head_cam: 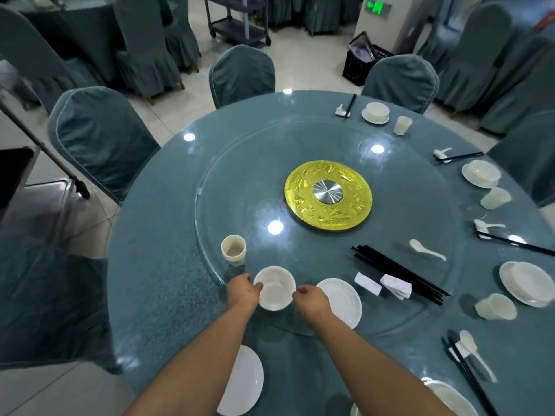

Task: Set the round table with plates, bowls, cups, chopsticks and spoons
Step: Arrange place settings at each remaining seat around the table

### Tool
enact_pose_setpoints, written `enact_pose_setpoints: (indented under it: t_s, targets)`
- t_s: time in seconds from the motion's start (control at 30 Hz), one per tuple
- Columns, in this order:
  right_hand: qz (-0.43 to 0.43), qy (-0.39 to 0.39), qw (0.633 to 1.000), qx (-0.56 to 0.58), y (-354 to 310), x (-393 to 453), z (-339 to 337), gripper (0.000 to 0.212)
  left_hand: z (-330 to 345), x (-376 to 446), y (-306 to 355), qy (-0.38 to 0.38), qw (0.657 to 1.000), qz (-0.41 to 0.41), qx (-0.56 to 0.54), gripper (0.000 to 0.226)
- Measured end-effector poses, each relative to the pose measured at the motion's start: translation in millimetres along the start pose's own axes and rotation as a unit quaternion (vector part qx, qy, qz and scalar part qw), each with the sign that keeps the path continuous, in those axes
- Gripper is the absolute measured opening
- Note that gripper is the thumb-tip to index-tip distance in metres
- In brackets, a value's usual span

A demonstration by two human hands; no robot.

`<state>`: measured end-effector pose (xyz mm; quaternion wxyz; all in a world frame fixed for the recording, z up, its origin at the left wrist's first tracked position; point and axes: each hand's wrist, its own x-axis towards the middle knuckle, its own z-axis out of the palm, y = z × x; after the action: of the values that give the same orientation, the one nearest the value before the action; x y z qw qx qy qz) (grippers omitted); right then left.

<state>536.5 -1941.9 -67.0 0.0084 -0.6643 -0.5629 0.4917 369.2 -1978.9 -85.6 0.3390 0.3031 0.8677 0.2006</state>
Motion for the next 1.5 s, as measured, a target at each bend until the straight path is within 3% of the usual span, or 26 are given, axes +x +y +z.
enact_pose_setpoints:
  t_s: [0.2,0.27,0.73,1.03,1.2,1.5]
  targets:
    - [0.004,0.011,1.000,0.011,12,24,-6,0.022,15,9,5,0.017,0.999,0.031,0.024,0.020]
    - [0.007,0.012,1.000,0.018,17,27,-6,0.015,16,10,3,0.018,0.999,0.030,0.029,0.020]
    - [0.016,0.025,0.999,0.027,26,22,-9,0.025,12,13,9,0.034,0.998,-0.010,0.056,0.017]
    - [0.005,0.049,0.998,0.037,29,5,-14,0.027,-3,-4,4,0.051,0.998,-0.019,-0.011,0.008]
    - [-0.024,0.040,0.999,-0.009,22,-16,5,0.021,-21,-23,-23,0.046,0.995,-0.043,-0.077,0.008]
    - [-0.053,-0.014,0.998,-0.044,24,-49,64,0.026,-43,-61,-105,0.051,0.988,-0.109,-0.092,0.005]
